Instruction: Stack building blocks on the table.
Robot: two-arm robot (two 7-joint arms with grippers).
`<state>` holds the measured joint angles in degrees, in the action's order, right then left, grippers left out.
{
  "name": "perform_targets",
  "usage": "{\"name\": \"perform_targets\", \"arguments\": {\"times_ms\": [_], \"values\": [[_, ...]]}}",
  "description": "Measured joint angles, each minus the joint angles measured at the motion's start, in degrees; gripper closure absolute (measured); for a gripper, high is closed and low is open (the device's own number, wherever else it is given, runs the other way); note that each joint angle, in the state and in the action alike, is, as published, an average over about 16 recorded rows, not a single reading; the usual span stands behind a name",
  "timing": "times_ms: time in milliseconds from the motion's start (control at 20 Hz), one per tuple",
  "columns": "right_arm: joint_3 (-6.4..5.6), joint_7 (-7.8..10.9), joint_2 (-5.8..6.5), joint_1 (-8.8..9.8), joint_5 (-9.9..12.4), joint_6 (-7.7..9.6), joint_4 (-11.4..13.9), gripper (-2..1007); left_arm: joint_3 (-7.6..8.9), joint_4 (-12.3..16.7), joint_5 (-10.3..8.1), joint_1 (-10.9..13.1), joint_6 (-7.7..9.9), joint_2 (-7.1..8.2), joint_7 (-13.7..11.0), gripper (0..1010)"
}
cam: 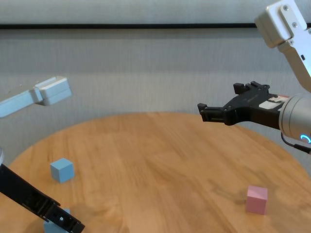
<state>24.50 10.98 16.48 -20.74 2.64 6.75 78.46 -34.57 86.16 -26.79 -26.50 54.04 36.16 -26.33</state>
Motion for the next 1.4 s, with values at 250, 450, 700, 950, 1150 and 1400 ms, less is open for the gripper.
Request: {"name": "perform_targets", "arguments": {"times_ms": [250,450,700,950,1150,1400], "values": [[0.0,0.0,0.0,0.0,0.0,0.0,0.0,1,-0.05,0.0,-0.01,0.0,-0.01,0.01,0.0,91],[0.0,0.0,0.0,0.0,0.0,0.0,0.0,1,-0.05,0.0,-0.04,0.0,-0.04,0.05,0.1,184],[0.0,0.0,0.0,0.0,0.0,0.0,0.0,1,-0.04,0.1,-0.08,0.1,-0.07,0.07,0.2,315],[0.0,0.0,0.0,0.0,0.0,0.0,0.0,1,-0.01,0.2,-0.01,0.1,-0.23,0.13,0.1,407],[0.0,0.0,0.0,0.0,0.0,0.0,0.0,1,0.18,0.4,0.29,-0.1,-1.02,0.06,0.0,444],[0.0,0.0,0.0,0.0,0.0,0.0,0.0,1,0.21,-0.1,1.08,-1.2,-3.29,-0.6,-1.0,447]]}}
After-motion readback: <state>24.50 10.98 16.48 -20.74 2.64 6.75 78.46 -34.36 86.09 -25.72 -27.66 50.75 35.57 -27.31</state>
